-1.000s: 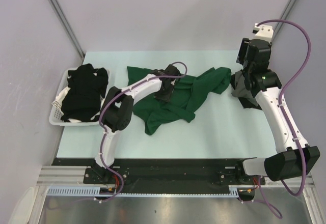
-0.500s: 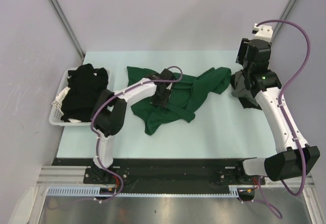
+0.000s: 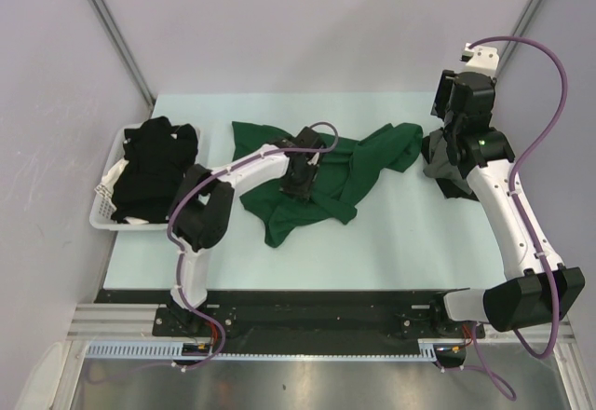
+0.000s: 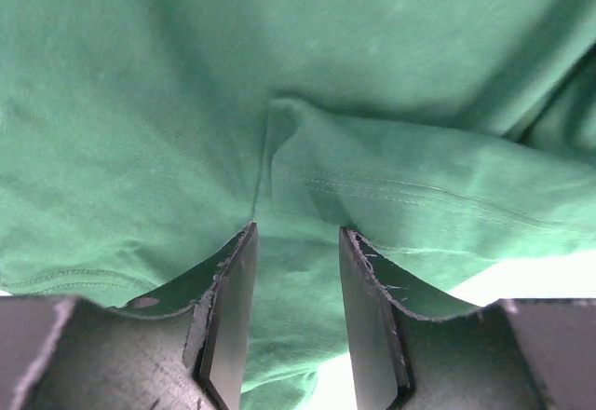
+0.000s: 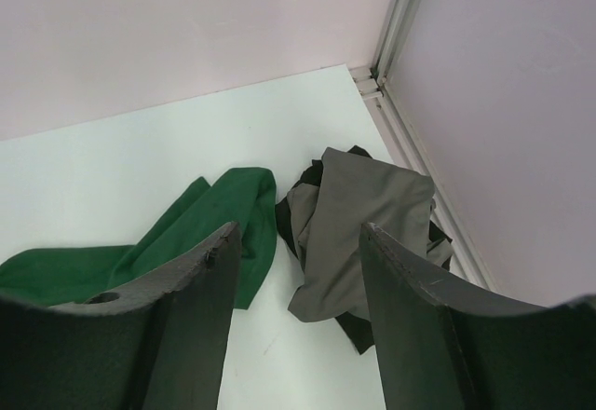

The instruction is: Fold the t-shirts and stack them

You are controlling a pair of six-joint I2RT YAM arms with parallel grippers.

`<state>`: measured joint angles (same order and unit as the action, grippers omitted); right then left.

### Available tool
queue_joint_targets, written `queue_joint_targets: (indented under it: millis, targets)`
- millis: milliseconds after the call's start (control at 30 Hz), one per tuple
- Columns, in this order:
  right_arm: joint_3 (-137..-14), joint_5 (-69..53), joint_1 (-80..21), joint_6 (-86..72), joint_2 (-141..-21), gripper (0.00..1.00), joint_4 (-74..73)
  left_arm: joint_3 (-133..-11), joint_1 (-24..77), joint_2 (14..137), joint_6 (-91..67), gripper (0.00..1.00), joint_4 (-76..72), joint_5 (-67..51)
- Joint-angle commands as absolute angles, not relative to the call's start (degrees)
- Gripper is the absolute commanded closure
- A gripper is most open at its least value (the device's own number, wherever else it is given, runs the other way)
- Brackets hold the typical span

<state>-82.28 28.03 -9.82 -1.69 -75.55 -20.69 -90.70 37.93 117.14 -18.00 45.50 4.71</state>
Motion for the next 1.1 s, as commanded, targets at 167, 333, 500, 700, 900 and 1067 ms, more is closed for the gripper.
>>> queue_joint_targets:
  millis: [167,333,500,700,900,1067]
  targets:
    - [-82.35,29.44,-9.58,-1.23,-75.59,0.41,-18.46,-96.42,38.23,119.44,-17.32,0.55,44.65,3.96]
    - [-82.27,29.44,-9.49,-1.14,-75.76,0.41,-18.46,-97.56,38.23,121.46,-16.79,0.55,45.00,3.87]
    - [-82.35,29.36,-9.49,-1.23,-76.02,0.41,-18.37,-97.56,38.23,121.82,-16.79,0.55,43.86,3.96]
    - [-82.27,29.27,-9.49,-1.23,-76.11,0.41,-18.37,-100.71,38.23,124.01,-16.44,0.55,44.47,4.04]
    - [-82.27,29.27,-9.49,-1.06,-76.29,0.41,-18.28,-102.04,38.23,125.07,-15.65,0.58,44.65,4.92]
    - [-82.27,29.27,-9.49,-1.14,-76.46,0.40,-18.19,-102.66,38.23,125.86,-15.29,0.64,45.17,4.83]
